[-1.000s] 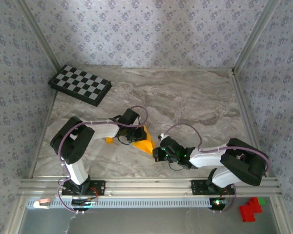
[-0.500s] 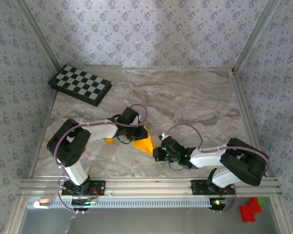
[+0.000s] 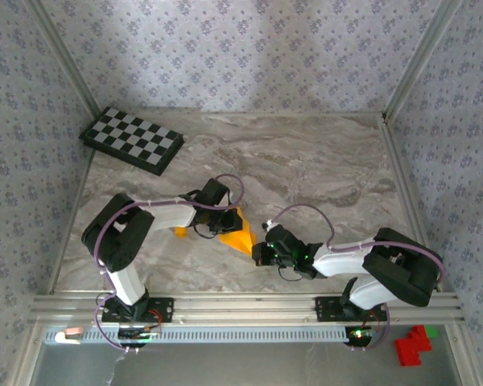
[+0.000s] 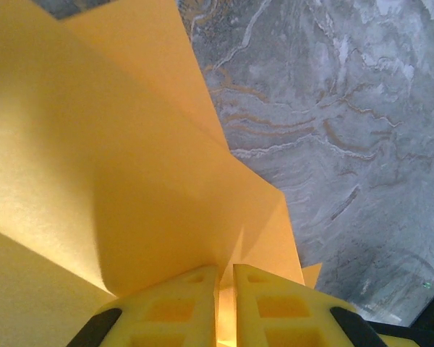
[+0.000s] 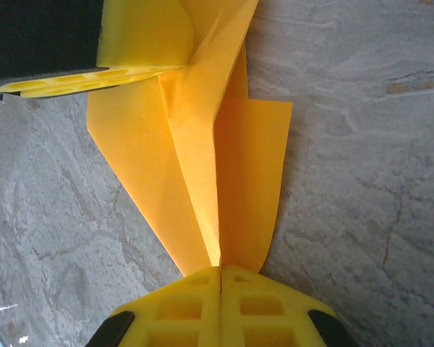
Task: Fold a paper plane with a square sheet of paper (pick it up from the middle)
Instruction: Perform the fourth fold on the wing at the bottom-center of the table.
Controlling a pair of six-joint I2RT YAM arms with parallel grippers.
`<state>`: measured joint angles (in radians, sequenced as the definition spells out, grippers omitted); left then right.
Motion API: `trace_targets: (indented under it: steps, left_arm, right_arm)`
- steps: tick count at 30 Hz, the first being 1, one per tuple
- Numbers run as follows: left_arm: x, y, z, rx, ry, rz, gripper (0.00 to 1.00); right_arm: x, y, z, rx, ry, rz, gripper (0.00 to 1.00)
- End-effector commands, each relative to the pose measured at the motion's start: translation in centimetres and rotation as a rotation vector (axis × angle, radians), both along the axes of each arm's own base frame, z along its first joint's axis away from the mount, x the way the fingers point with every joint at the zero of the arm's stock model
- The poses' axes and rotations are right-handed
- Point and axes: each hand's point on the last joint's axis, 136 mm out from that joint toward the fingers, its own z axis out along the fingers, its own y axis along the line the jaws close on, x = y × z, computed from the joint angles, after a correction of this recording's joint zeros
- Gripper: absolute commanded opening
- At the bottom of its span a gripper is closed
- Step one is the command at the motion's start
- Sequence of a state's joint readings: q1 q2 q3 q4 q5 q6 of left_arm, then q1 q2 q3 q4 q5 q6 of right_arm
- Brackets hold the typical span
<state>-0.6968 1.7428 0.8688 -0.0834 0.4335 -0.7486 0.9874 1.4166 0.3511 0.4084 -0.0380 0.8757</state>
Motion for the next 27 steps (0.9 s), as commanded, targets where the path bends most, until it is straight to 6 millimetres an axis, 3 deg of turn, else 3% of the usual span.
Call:
trace_targets:
  steps: [1, 12, 27]
  left_arm:
    - [-0.3, 0.4, -0.8, 0.033, 0.002, -0.013, 0.13]
    - [-0.5, 1.3, -2.3, 0.07, 0.014, -0.008, 0.12]
    - [-0.7, 1.3, -2.5, 0.066, 0.018, -0.011, 0.12]
  right_arm:
    - [-0.1, -1.4, -1.3, -0.057, 0.028, -0.034, 0.05]
    - [-0.2, -1.6, -0.7, -0.048, 0.02, -0.041, 0.1]
    - [0.8, -2.0, 2.9, -0.039, -0.061, -0.038, 0.3]
